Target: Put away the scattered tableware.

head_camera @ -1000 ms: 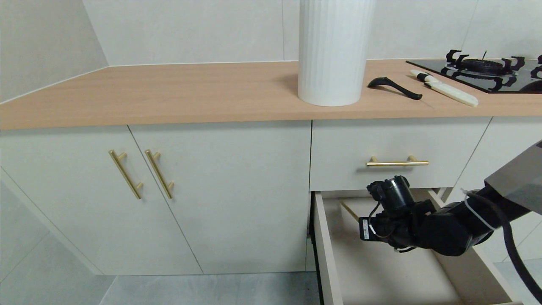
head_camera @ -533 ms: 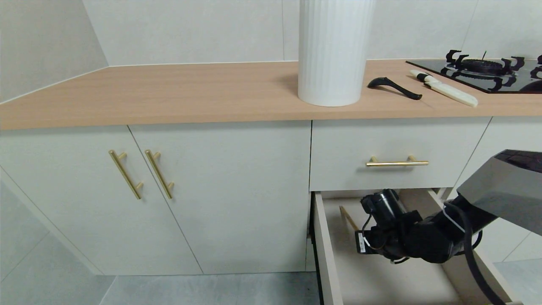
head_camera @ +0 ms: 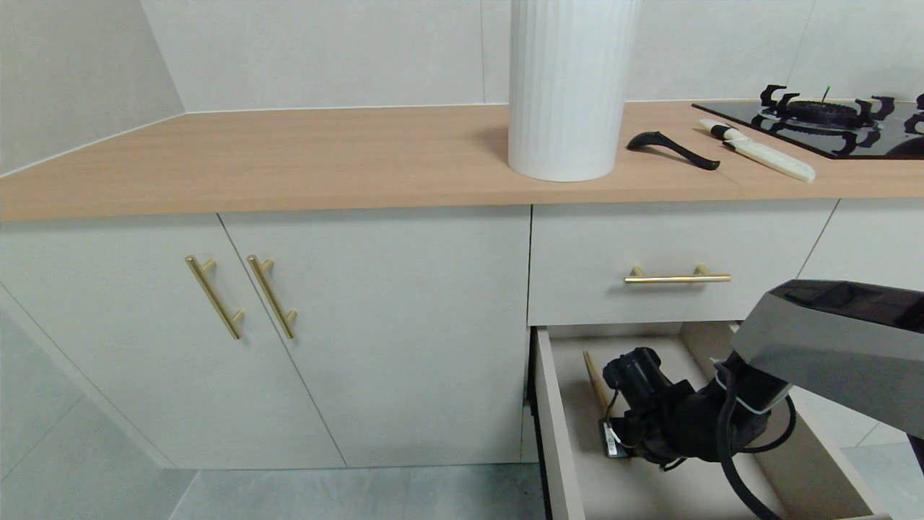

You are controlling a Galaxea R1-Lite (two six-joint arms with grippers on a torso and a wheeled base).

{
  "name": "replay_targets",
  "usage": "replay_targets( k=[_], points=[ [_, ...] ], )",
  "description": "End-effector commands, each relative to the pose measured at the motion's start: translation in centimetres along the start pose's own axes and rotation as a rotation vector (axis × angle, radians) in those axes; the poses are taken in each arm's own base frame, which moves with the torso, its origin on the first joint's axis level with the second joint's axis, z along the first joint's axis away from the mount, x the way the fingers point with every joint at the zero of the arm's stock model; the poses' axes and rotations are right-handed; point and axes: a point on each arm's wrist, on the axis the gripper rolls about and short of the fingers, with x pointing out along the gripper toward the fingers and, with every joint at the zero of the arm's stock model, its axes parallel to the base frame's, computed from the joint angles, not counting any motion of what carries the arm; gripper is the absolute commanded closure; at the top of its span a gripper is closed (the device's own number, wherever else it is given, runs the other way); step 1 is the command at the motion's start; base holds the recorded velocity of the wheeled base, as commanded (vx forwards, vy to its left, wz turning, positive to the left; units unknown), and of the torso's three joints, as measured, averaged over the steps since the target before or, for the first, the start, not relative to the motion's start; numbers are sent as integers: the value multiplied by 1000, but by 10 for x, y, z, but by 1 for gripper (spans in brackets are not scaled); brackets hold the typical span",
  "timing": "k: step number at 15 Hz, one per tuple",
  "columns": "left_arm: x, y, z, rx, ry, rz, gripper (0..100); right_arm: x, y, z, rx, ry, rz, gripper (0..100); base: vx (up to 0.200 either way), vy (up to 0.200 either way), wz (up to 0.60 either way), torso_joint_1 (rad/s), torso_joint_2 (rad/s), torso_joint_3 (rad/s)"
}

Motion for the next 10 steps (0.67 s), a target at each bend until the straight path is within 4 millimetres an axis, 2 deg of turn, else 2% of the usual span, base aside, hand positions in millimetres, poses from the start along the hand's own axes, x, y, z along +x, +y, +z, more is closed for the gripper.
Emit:
replay_targets(
  k=[1, 6, 7, 10],
  points=[
    [0, 0, 0, 1, -1, 0, 0, 4, 1, -1, 0, 6, -2, 100, 0, 0, 0, 0, 0, 0],
    [0, 0, 0, -1, 0, 0, 0, 5, 1, -2, -1, 8, -6, 100, 0, 0, 0, 0, 0, 0],
    [0, 0, 0, 1, 0, 0, 0, 5, 1, -2, -2, 8, -6, 0, 0, 0, 0, 0, 0, 0],
    [0, 0, 0, 1, 0, 0, 0, 5, 1, -2, -1, 8, -6, 0, 0, 0, 0, 0, 0, 0]
  ],
)
